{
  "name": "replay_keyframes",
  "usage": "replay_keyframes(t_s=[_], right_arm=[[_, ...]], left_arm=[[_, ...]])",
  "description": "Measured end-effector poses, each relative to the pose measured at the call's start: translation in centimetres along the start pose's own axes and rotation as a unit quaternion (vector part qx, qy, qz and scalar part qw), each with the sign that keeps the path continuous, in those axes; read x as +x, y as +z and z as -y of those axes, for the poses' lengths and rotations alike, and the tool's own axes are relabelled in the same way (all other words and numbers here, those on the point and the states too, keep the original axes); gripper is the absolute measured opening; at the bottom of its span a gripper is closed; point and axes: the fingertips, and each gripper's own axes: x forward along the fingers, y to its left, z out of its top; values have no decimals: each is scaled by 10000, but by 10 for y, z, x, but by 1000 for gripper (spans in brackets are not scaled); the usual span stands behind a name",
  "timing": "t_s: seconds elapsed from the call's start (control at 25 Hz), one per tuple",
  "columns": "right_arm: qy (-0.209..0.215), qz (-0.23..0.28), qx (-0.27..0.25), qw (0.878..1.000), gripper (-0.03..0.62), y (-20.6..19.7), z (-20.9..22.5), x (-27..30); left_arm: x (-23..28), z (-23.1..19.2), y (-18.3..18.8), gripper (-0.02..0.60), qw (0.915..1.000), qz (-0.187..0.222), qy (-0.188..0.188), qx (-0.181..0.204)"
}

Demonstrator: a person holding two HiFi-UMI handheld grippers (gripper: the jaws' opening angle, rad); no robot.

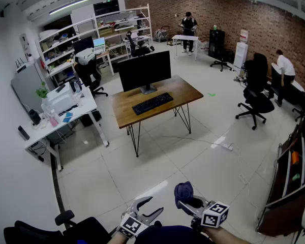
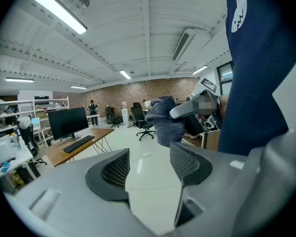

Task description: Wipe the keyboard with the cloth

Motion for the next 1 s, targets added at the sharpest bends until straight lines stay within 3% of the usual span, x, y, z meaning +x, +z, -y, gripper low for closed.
replay_keyframes(t_s=[0.56, 1.0], right_arm=[[76, -41, 19, 10000, 137, 4, 7, 8], [-5, -259, 84, 9996, 137, 19, 34, 58]], left_arm=[[-2, -12, -2, 249, 9999, -20, 148, -40], [11, -77, -19, 249, 9994, -92, 215, -251]])
